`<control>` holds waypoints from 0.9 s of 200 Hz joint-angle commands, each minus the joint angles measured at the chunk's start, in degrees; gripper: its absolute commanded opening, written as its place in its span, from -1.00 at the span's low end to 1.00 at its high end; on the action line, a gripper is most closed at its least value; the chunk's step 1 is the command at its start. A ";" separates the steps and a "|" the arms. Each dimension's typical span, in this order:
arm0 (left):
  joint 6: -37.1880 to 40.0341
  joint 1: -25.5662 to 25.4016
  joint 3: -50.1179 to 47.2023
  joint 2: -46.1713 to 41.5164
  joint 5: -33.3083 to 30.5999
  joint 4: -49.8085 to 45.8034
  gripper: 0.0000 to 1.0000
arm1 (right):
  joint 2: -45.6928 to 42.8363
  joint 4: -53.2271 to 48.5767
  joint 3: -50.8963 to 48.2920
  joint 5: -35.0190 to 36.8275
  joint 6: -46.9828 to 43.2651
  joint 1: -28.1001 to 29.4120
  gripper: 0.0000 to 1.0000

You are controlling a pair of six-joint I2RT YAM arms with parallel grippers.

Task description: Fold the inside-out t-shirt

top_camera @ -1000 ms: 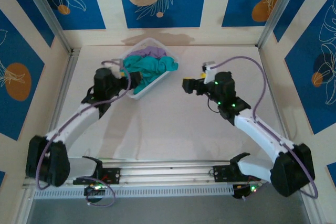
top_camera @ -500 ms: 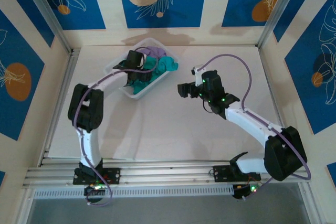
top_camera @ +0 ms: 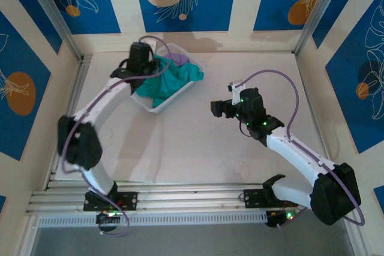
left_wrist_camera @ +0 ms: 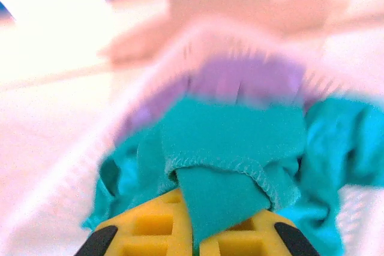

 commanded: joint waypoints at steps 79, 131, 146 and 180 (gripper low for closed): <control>-0.17 -22.62 28.70 6.37 20.97 7.50 -0.87 | -12.56 -12.64 7.65 5.15 1.59 -8.26 0.97; -6.31 -24.54 36.96 13.80 32.05 6.72 -0.89 | -20.96 4.51 -3.45 -16.78 2.99 -13.32 0.98; -7.83 -24.52 36.72 13.72 33.65 6.99 -0.89 | -17.94 15.15 -7.05 -21.25 5.62 -13.03 0.98; -11.90 -24.54 35.94 12.65 37.54 7.97 -0.90 | -1.01 33.18 -3.68 -22.50 7.89 -10.06 0.98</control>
